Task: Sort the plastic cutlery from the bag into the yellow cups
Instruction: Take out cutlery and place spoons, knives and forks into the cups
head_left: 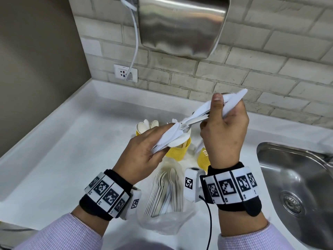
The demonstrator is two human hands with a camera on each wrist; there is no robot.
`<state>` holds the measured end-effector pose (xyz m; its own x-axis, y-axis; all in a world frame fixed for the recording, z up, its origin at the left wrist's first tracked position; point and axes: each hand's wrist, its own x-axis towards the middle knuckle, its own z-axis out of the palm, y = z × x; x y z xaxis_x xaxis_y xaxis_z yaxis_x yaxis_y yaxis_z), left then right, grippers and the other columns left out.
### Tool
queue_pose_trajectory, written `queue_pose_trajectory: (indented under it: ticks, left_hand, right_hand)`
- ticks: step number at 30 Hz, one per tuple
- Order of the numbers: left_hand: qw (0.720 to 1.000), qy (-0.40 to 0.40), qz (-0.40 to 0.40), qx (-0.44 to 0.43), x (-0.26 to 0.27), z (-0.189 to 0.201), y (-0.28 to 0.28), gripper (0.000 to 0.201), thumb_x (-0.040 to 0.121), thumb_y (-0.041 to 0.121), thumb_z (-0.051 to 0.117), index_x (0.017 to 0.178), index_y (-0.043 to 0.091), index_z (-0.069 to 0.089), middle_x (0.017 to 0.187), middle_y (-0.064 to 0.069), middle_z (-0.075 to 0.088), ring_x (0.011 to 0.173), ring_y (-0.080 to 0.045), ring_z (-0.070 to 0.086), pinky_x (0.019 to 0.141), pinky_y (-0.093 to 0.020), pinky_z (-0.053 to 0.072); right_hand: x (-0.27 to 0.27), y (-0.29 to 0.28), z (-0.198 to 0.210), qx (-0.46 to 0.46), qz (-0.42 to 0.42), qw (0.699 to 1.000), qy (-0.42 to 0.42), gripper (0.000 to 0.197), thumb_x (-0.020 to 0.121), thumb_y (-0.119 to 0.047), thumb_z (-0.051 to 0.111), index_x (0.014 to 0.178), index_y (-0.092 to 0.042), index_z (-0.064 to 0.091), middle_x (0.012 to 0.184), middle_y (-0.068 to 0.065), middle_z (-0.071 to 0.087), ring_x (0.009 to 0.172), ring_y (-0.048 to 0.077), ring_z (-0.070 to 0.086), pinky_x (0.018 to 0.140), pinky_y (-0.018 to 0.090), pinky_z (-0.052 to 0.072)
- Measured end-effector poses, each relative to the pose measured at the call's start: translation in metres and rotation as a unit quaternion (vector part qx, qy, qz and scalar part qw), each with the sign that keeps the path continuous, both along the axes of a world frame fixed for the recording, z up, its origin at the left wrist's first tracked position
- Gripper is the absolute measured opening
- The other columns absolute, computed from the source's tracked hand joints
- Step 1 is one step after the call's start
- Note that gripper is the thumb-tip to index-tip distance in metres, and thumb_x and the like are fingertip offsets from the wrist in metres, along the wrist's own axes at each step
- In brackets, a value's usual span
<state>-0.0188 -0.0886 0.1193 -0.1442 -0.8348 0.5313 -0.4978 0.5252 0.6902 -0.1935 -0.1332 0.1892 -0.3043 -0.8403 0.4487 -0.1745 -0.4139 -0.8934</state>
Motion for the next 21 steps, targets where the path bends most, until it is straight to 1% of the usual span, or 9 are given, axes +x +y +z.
queue_pose_trajectory:
  ticks: [2, 4, 6, 8, 12, 14, 16, 18, 21]
  left_hand:
    - [1.0, 0.017, 0.0, 0.015, -0.001, -0.001, 0.0, 0.053, 0.097, 0.008, 0.066, 0.141, 0.035, 0.054, 0.102, 0.034, 0.063, 0.063, -0.006, 0.064, 0.069, -0.014, 0.048]
    - [0.999, 0.025, 0.005, 0.034, -0.002, -0.001, 0.001, 0.048, 0.097, 0.004, 0.067, 0.139, 0.025, 0.058, 0.093, 0.019, 0.069, 0.059, -0.012, 0.063, 0.067, -0.017, 0.048]
    - [0.998, 0.036, 0.006, 0.048, -0.002, 0.0, 0.001, 0.041, 0.098, 0.006, 0.067, 0.134, 0.025, 0.061, 0.087, 0.006, 0.071, 0.058, -0.013, 0.062, 0.065, -0.018, 0.048]
    - [0.998, 0.051, 0.001, 0.048, -0.004, 0.004, 0.003, 0.041, 0.098, 0.005, 0.066, 0.129, 0.032, 0.059, 0.087, 0.005, 0.071, 0.057, -0.014, 0.062, 0.064, -0.017, 0.048]
    - [0.996, 0.076, -0.01, 0.048, -0.006, 0.009, 0.005, 0.053, 0.098, 0.001, 0.064, 0.127, 0.043, 0.053, 0.092, 0.01, 0.073, 0.055, -0.014, 0.063, 0.063, -0.015, 0.049]
    - [0.996, 0.079, -0.011, 0.047, -0.006, 0.008, 0.005, 0.057, 0.097, -0.002, 0.063, 0.128, 0.044, 0.053, 0.092, 0.009, 0.074, 0.054, -0.014, 0.062, 0.061, -0.016, 0.05]
    - [0.994, 0.089, -0.005, 0.057, -0.006, 0.006, 0.006, 0.058, 0.097, -0.005, 0.061, 0.129, 0.042, 0.054, 0.087, 0.007, 0.073, 0.052, -0.015, 0.061, 0.061, -0.017, 0.05]
    - [0.99, 0.119, -0.003, 0.081, -0.006, 0.006, 0.006, 0.047, 0.1, 0.0, 0.06, 0.128, 0.037, 0.056, 0.08, 0.004, 0.072, 0.05, -0.015, 0.058, 0.06, -0.018, 0.049]
    - [0.979, 0.17, -0.011, 0.111, -0.008, 0.006, 0.004, 0.031, 0.103, 0.019, 0.059, 0.129, 0.036, 0.057, 0.075, 0.0, 0.069, 0.049, -0.019, 0.055, 0.057, -0.025, 0.048]
  right_hand:
    - [-0.001, -0.001, -0.001, 0.015, 0.057, 0.997, -0.043, 0.031, 0.098, -0.045, 0.059, 0.088, -0.016, 0.059, 0.067, 0.004, 0.055, 0.056, 0.023, 0.05, 0.057, 0.038, 0.044]
    - [-0.001, 0.0, -0.001, 0.046, 0.124, 0.987, -0.088, 0.037, 0.103, -0.037, 0.058, 0.087, -0.003, 0.061, 0.062, 0.008, 0.048, 0.048, 0.017, 0.04, 0.05, 0.029, 0.035]
    - [-0.001, 0.001, 0.0, 0.064, 0.181, 0.973, -0.127, 0.036, 0.107, -0.028, 0.052, 0.085, -0.003, 0.065, 0.063, 0.012, 0.043, 0.048, 0.014, 0.033, 0.048, 0.026, 0.03]
    - [-0.002, 0.001, 0.0, 0.062, 0.206, 0.966, -0.14, 0.039, 0.109, -0.026, 0.045, 0.086, -0.004, 0.067, 0.067, 0.015, 0.046, 0.053, 0.016, 0.035, 0.051, 0.028, 0.03]
    - [-0.005, -0.002, 0.005, 0.03, 0.152, 0.956, -0.249, 0.039, 0.112, -0.026, 0.036, 0.083, -0.009, 0.057, 0.076, 0.014, 0.063, 0.06, 0.02, 0.047, 0.056, 0.029, 0.038]
    - [-0.012, -0.004, 0.011, 0.017, 0.097, 0.938, -0.334, 0.037, 0.112, -0.03, 0.035, 0.086, -0.011, 0.053, 0.07, 0.009, 0.065, 0.065, 0.023, 0.059, 0.061, 0.032, 0.045]
    - [-0.016, -0.005, 0.016, 0.0, 0.044, 0.933, -0.358, 0.037, 0.111, -0.037, 0.034, 0.086, -0.015, 0.05, 0.064, 0.006, 0.062, 0.072, 0.027, 0.066, 0.07, 0.037, 0.052]
    - [-0.017, -0.005, 0.023, -0.049, 0.031, 0.934, -0.353, 0.039, 0.111, -0.041, 0.031, 0.085, -0.016, 0.046, 0.061, 0.009, 0.053, 0.066, 0.03, 0.062, 0.07, 0.042, 0.053]
    - [-0.015, 0.001, 0.026, -0.102, 0.052, 0.945, -0.306, 0.037, 0.111, -0.038, 0.028, 0.083, -0.018, 0.043, 0.06, 0.005, 0.036, 0.048, 0.02, 0.037, 0.052, 0.031, 0.038]
